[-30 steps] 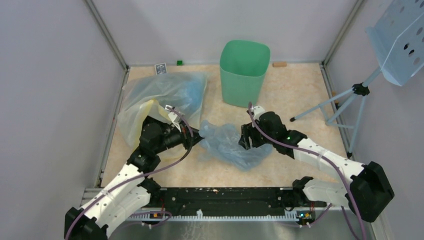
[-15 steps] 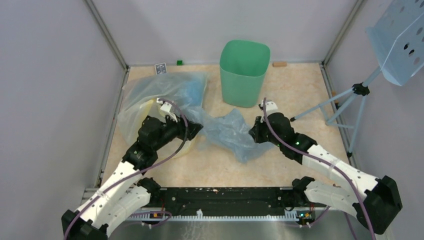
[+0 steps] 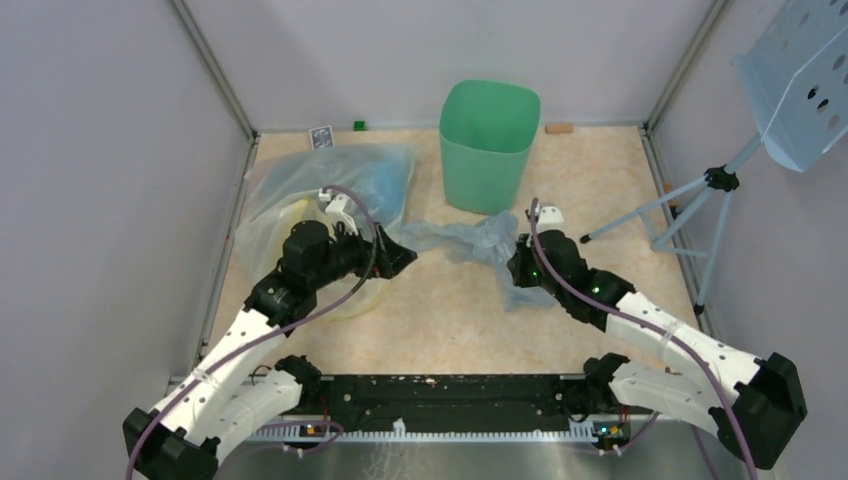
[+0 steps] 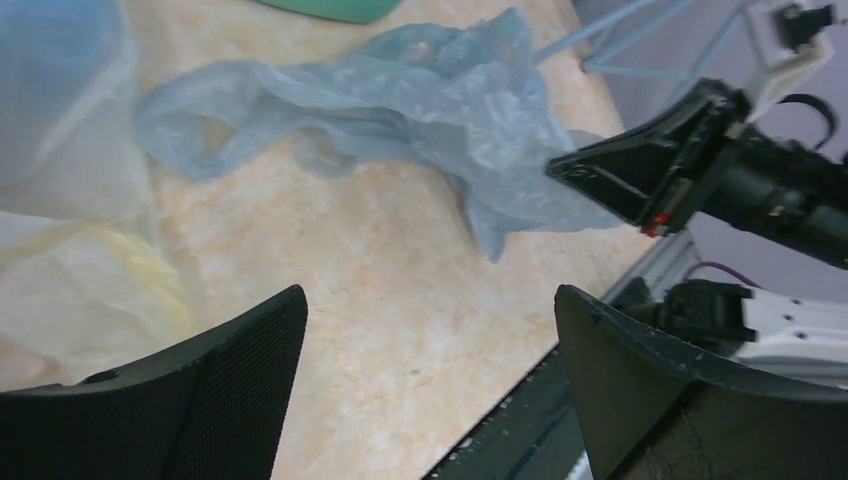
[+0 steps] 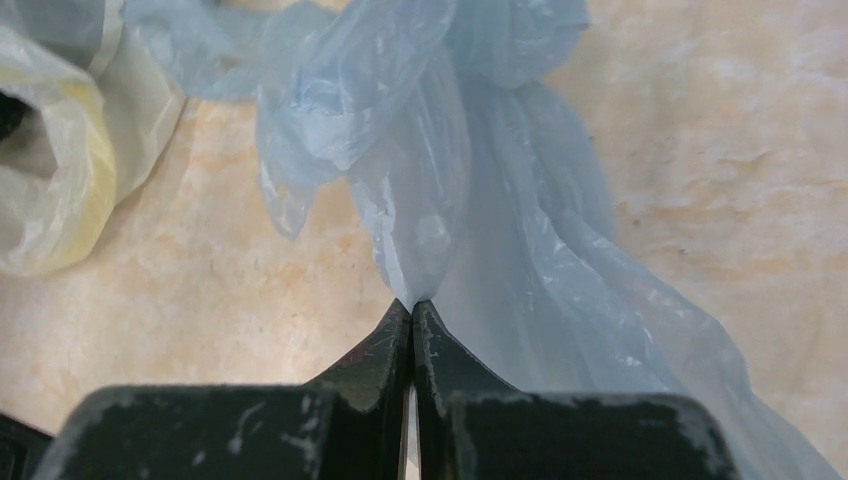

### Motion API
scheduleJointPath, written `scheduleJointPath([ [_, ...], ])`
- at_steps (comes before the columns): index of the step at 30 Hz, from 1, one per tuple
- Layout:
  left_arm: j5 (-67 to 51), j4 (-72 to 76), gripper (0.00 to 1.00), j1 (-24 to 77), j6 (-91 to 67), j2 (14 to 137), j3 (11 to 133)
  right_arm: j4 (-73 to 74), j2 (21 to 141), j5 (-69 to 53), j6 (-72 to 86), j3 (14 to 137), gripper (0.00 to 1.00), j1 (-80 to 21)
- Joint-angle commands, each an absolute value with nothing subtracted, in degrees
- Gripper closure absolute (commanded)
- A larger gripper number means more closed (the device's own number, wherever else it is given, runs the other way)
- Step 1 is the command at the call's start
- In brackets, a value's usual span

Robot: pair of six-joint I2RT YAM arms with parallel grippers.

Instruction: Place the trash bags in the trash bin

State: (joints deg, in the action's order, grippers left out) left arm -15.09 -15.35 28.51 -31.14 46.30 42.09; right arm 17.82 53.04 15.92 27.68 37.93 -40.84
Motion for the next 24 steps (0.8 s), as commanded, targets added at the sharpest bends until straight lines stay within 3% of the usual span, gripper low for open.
scheduleJointPath([
  [1,-27.2,-4.2,0.04,28.6,-42.3,48.1,35.8,17.6,55.2,11.9,28.8,38.4,0.98,-45.0],
  [4,-29.6,7.8,0.05,30.1,-50.7,50.3,29.1,15.3,54.9,10.2,28.9,35.6,0.87,-48.4],
  [8,-24.0,16.3,0.03,37.2,-52.9,54.0,26.4,10.0,53.3,4.6,29.4,31.7,0.73,-51.3],
  [24,-20.6,49.6,0.01,43.9,-61.9,76.3,24.1,5.0,50.0,1.0,30.9,26.9,0.71,-51.3],
])
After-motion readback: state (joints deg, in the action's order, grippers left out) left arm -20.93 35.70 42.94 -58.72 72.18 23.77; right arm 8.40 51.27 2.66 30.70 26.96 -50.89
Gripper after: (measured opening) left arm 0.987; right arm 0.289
